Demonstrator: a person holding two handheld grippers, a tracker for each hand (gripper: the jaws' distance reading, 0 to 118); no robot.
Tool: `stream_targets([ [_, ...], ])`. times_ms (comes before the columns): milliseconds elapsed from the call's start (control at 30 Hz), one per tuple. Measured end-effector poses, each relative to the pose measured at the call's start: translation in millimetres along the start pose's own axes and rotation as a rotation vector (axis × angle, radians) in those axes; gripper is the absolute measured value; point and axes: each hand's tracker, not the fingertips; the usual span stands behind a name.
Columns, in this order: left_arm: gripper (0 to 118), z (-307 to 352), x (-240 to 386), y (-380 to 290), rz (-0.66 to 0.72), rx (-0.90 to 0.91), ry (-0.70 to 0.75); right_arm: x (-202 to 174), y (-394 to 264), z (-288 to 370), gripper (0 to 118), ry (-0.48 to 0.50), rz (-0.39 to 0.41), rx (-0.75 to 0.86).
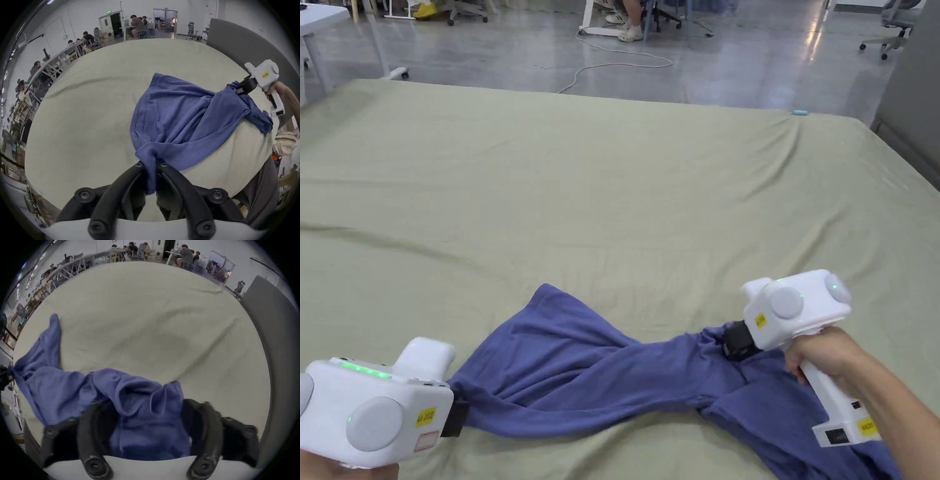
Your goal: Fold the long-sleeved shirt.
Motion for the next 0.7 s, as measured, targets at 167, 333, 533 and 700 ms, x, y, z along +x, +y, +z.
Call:
stream_targets([
  [167,3,-2,-3,6,0.002,-0.007,0.010,0,4,10,5,0.054,-0.003,0.014],
  [333,3,18,-5,29,0.017,0.093,0.007,9,-1,59,5,0.041,-0.003,0.111],
  [533,3,82,-15,93,0.065,0.314,-0.045,28,0,172,5,-0.006,-0.001,0.332],
  [700,3,144,-13,178,0.003,0.502,-0.002,49,23,272,5,-0.044,-0.043,0.536],
])
